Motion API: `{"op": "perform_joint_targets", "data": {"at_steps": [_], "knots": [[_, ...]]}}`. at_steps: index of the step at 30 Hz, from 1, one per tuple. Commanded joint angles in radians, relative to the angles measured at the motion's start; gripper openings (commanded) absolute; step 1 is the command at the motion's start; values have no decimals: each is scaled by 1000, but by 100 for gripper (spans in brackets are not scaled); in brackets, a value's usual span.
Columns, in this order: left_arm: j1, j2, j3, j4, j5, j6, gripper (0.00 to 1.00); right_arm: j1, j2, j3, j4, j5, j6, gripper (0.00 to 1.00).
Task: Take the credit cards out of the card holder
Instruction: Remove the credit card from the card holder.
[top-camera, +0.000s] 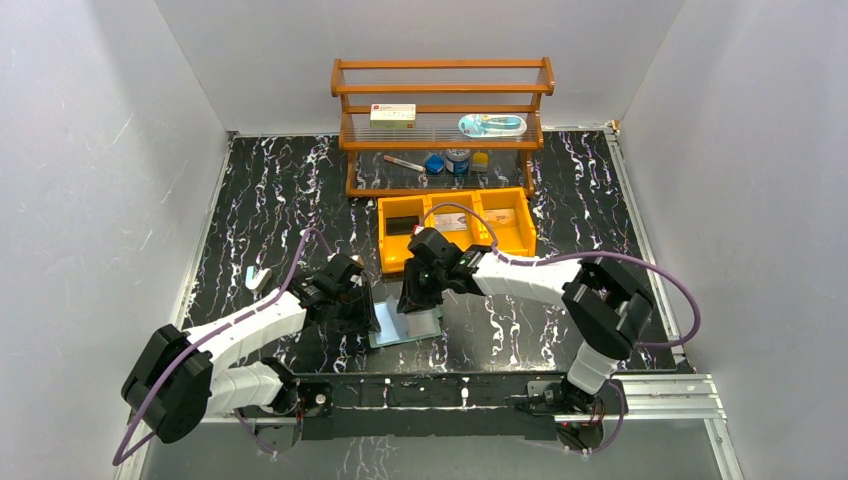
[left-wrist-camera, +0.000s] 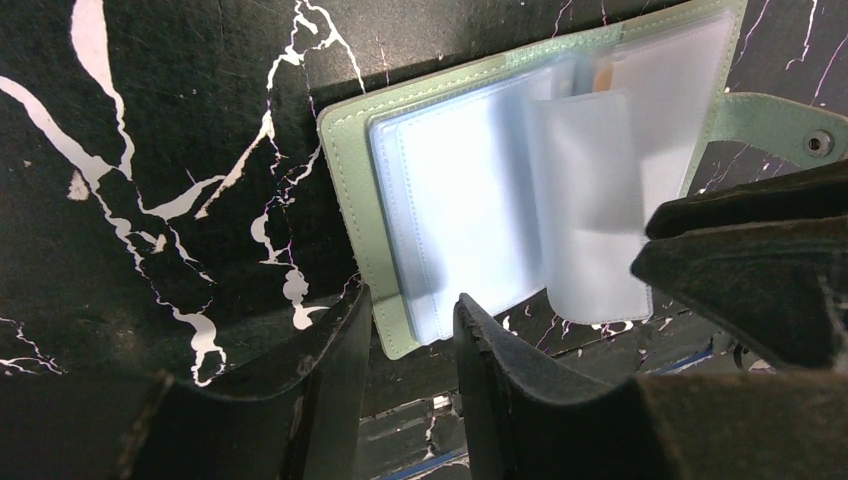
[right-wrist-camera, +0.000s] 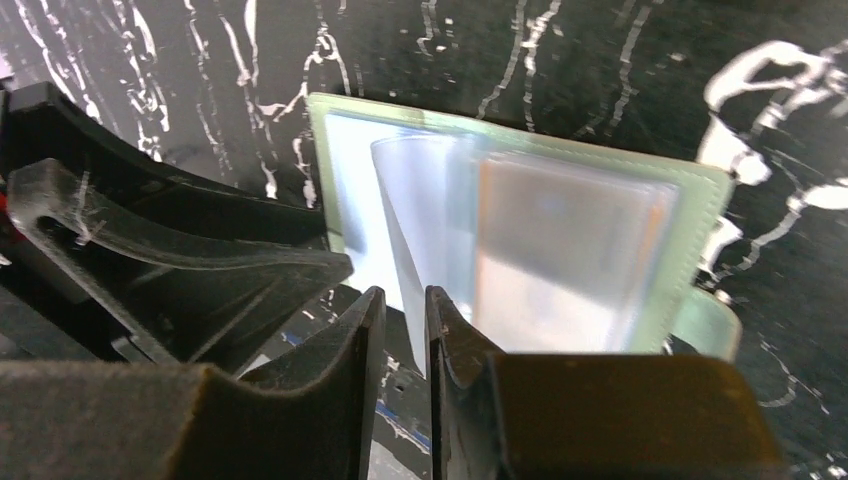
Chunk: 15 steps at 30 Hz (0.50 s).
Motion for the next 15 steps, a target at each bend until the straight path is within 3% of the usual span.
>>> {"op": "perform_joint_targets", "data": {"at_steps": [1, 9, 15], "knots": [[2, -6, 33, -14, 6, 14, 34, 8, 35, 56, 105, -100, -18, 31], [3, -82, 60, -130, -138, -31, 34, 16, 178, 124, 70, -197, -55, 35], [2, -155, 85, -211, -242, -61, 40, 18, 157, 156, 43, -190, -93, 44]]}}
